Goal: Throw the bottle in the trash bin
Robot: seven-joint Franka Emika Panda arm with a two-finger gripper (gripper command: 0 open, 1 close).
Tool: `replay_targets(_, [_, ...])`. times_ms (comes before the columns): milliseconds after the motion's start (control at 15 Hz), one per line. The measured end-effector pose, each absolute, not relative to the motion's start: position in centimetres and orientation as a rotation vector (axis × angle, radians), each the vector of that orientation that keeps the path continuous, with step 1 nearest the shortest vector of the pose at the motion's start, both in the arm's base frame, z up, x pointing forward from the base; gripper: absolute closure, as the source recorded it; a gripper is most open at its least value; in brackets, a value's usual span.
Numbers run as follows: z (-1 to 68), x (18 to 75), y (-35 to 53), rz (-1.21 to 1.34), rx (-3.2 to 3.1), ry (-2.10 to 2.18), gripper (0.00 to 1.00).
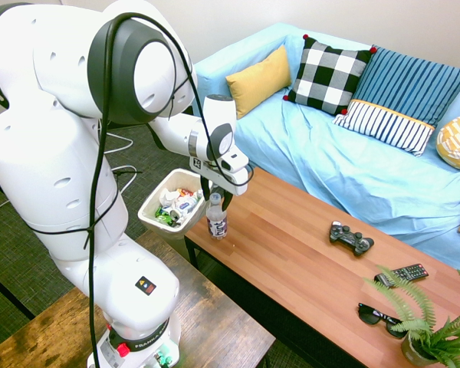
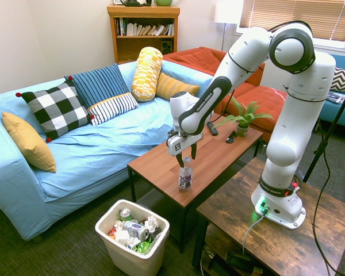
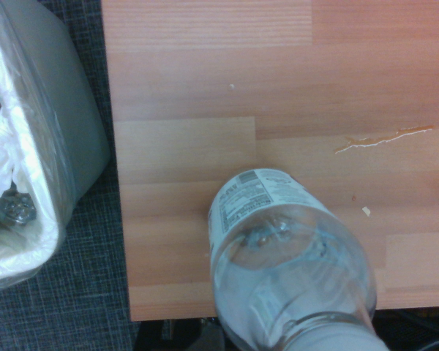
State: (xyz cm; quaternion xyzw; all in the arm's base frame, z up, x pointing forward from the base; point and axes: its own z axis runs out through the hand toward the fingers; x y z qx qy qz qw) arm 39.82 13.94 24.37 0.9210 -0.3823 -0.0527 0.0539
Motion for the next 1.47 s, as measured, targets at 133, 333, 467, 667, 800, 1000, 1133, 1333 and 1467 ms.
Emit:
replay_targets(133, [24.2, 39.8, 13.8, -0.165, 2.794, -1.166, 1.00])
replay_targets(333, [24.2, 39.9, 13.7, -0.165, 2.792, -1.170, 1.00])
replay_targets(467, [24.2, 39.8, 13.8, -0.165, 2.794, -1.166, 1.00])
replay_targets(667, [24.4, 39.9, 14.1, -0.157, 2.801, -1.153, 1.00])
replay_targets(800, [26.4, 40.5, 15.4, -0.102, 2.818, -1.126, 1.00])
replay_targets(1000, [31.8, 41.6, 21.2, 0.084, 2.840, -1.077, 1.00])
replay_targets(1133, [34.3, 42.2, 26.5, 0.200, 2.869, -1.048, 1.00])
replay_targets(1333, [33.5, 43.0, 34.2, 0.288, 2.898, -0.996, 1.00])
replay_targets(1467, [30.3, 43.2, 38.8, 0.290, 2.910, -0.960, 1.00])
